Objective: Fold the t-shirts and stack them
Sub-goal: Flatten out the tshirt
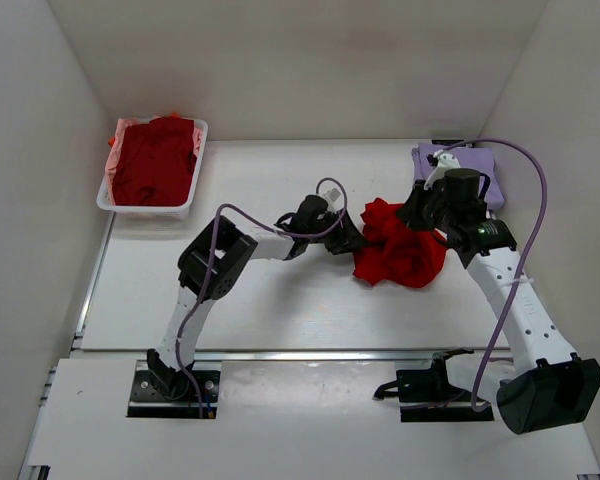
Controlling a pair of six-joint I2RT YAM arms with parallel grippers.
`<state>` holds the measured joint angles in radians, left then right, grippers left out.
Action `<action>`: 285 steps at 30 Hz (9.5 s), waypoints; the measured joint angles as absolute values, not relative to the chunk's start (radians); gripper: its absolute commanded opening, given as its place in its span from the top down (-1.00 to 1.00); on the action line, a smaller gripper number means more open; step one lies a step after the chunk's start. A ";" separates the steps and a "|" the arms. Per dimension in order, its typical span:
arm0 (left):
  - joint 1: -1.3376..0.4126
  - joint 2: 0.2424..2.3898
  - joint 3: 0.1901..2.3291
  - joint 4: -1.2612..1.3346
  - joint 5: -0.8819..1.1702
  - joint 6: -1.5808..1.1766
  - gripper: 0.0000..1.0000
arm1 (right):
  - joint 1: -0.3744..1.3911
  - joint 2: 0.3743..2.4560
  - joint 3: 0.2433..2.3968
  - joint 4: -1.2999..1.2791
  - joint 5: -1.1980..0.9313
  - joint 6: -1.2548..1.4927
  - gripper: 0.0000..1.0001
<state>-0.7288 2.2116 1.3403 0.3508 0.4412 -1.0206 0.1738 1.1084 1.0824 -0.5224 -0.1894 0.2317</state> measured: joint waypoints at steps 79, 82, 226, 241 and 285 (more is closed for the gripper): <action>-0.633 2.131 1.316 0.100 0.399 -0.871 -0.04 | 0.101 1.137 0.969 -0.435 -0.253 0.216 0.99; -0.644 2.148 1.346 0.093 0.397 -0.871 0.24 | 0.101 1.142 0.968 -0.434 -0.253 0.216 1.00; -0.454 1.344 0.598 -0.430 0.244 -0.495 0.99 | 0.450 1.671 0.984 -0.490 0.060 0.263 0.99; -0.429 1.398 0.646 -0.445 0.212 -0.430 1.00 | -0.049 1.135 0.876 -0.509 -0.069 0.335 0.99; -0.218 1.121 1.756 -0.641 0.050 -0.349 1.00 | -0.020 1.057 1.572 -0.669 -0.178 0.359 1.00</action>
<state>-0.2180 1.1210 1.7557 -0.6411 0.0498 -0.3492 -0.0200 1.0569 1.5719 -0.6693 -0.1776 0.3592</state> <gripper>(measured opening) 0.021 0.009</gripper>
